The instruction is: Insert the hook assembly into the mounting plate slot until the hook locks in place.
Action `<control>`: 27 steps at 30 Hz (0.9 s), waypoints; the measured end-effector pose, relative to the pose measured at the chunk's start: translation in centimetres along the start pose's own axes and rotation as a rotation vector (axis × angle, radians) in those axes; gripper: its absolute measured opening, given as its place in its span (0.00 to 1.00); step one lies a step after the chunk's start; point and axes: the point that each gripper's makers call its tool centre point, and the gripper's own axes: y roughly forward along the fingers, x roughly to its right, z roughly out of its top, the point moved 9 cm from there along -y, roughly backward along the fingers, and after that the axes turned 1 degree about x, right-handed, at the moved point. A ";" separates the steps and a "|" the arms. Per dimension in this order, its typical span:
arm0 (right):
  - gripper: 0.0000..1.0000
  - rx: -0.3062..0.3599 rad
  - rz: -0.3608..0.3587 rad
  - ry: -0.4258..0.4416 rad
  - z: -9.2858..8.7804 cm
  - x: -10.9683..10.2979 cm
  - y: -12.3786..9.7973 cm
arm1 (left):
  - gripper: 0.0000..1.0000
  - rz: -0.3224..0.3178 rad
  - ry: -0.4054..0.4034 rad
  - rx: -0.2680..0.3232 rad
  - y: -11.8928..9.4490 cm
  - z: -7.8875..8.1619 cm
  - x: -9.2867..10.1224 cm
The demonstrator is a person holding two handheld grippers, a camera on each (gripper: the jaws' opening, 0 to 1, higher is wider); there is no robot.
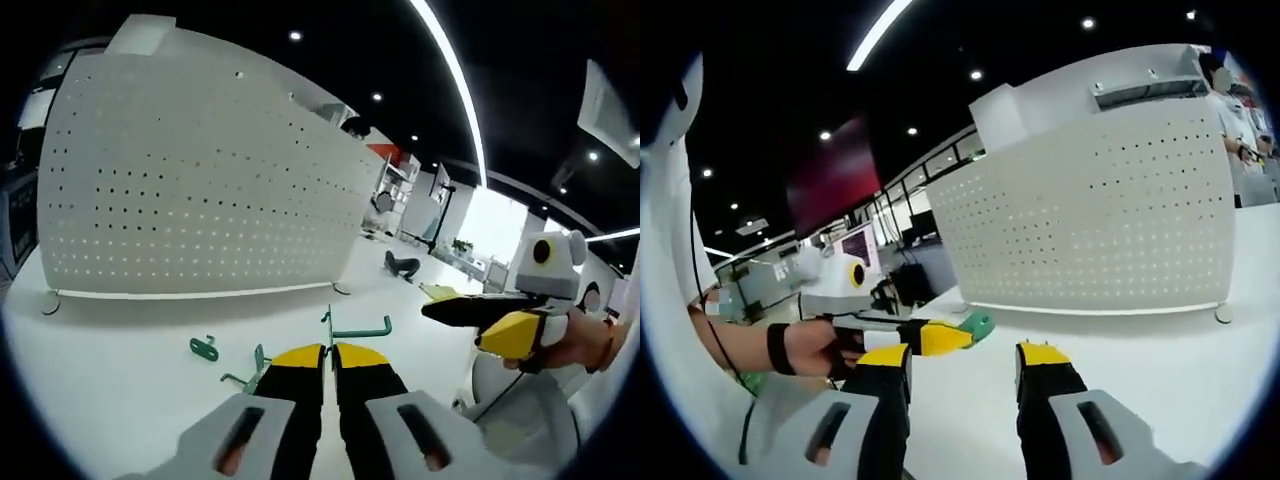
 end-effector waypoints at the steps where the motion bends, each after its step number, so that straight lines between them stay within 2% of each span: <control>1: 0.38 -0.003 0.001 0.007 -0.1 -0.1 0.0 | 0.04 -0.007 -0.003 0.003 0.0 0.0 0.1; 7: 0.35 0.013 -0.011 0.037 -0.3 -0.3 0.1 | 0.04 -0.054 0.012 0.015 0.2 0.1 1.4; 12: 0.31 -0.003 -0.012 0.049 -0.5 -0.3 0.1 | 0.04 -0.077 0.038 0.027 0.0 0.2 2.1; 17: 0.30 0.009 -0.011 0.067 -0.4 -0.3 0.2 | 0.04 -0.104 0.030 0.039 0.0 0.3 2.5; 22: 0.21 0.024 -0.001 0.117 -0.2 -0.5 0.3 | 0.04 -0.129 0.077 0.036 0.0 0.2 3.3; 24: 0.17 0.026 -0.014 0.132 -0.1 -0.3 0.3 | 0.04 -0.131 0.073 0.052 -0.1 0.3 3.3; 27: 0.15 0.036 -0.016 0.175 -0.1 -0.2 0.3 | 0.04 -0.131 0.084 0.059 -0.1 0.4 3.4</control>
